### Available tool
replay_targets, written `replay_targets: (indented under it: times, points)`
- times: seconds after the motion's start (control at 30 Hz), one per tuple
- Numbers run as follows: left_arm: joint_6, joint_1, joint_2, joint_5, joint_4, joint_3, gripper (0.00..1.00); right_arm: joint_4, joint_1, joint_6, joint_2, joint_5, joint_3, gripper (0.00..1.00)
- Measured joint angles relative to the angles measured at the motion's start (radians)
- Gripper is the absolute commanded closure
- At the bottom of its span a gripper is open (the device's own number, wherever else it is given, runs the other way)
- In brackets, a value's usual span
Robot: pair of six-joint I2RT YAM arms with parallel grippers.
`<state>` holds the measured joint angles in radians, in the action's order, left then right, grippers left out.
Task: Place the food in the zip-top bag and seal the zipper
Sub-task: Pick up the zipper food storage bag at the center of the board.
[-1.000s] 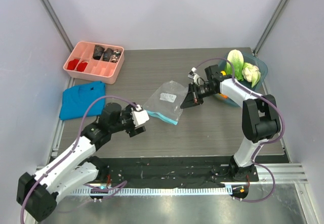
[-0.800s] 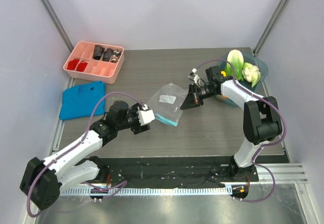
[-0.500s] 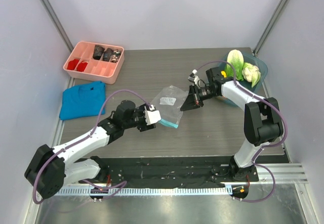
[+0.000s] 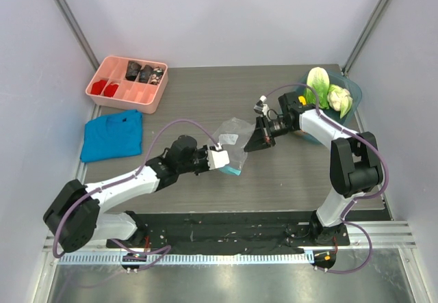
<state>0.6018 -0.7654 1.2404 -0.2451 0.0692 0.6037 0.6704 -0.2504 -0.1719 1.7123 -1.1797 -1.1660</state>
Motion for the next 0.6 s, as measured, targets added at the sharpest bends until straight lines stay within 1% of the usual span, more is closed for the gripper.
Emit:
replay_targets:
  times: [0.03, 0.07, 0.1, 0.13, 0.2, 0.23, 0.3, 0.33, 0.37, 0.43, 0.53, 0.6]
  points:
    - [-0.006, 0.0, 0.011, 0.008, -0.004, 0.018, 0.79, 0.009, 0.0, 0.007, 0.0, 0.0, 0.0, 0.99]
    - [-0.016, 0.0, 0.021, 0.014, -0.01, 0.038, 0.9, 0.015, 0.0, 0.012, 0.0, 0.0, 0.0, 0.99]
    - [-0.023, 0.0, 0.027, 0.018, -0.012, 0.053, 0.96, 0.022, 0.0, 0.017, 0.0, 0.0, 0.0, 0.99]
    - [-0.032, 0.0, 0.031, 0.018, -0.017, 0.071, 1.0, 0.027, 0.0, 0.02, 0.0, 0.001, -0.001, 0.99]
    - [-0.054, 0.0, 0.035, 0.017, -0.035, 0.104, 1.0, 0.041, 0.0, 0.026, 0.0, 0.004, -0.009, 0.99]
    - [-0.066, 0.0, 0.035, 0.016, -0.044, 0.118, 1.0, 0.048, 0.0, 0.029, 0.0, 0.008, -0.018, 0.82]
    - [-0.104, 0.0, 0.036, 0.018, -0.076, 0.149, 1.0, 0.066, 0.005, 0.027, 0.001, 0.019, -0.048, 0.58]
    - [-0.135, 0.0, 0.039, 0.019, -0.101, 0.169, 1.0, 0.071, 0.01, 0.03, 0.003, 0.035, -0.072, 0.37]
    - [-0.164, 0.0, 0.043, 0.023, -0.125, 0.191, 1.0, 0.077, 0.014, 0.034, 0.006, 0.052, -0.104, 0.3]
    - [-0.26, 0.003, 0.059, 0.043, -0.183, 0.253, 1.0, 0.082, 0.033, 0.04, 0.016, 0.091, -0.183, 0.19]
    - [-0.402, 0.009, 0.087, 0.107, -0.268, 0.361, 1.0, 0.084, 0.09, 0.042, 0.027, 0.148, -0.299, 0.19]
    - [-0.53, 0.018, 0.118, 0.178, -0.358, 0.467, 1.0, 0.082, 0.149, 0.04, 0.027, 0.191, -0.378, 0.19]
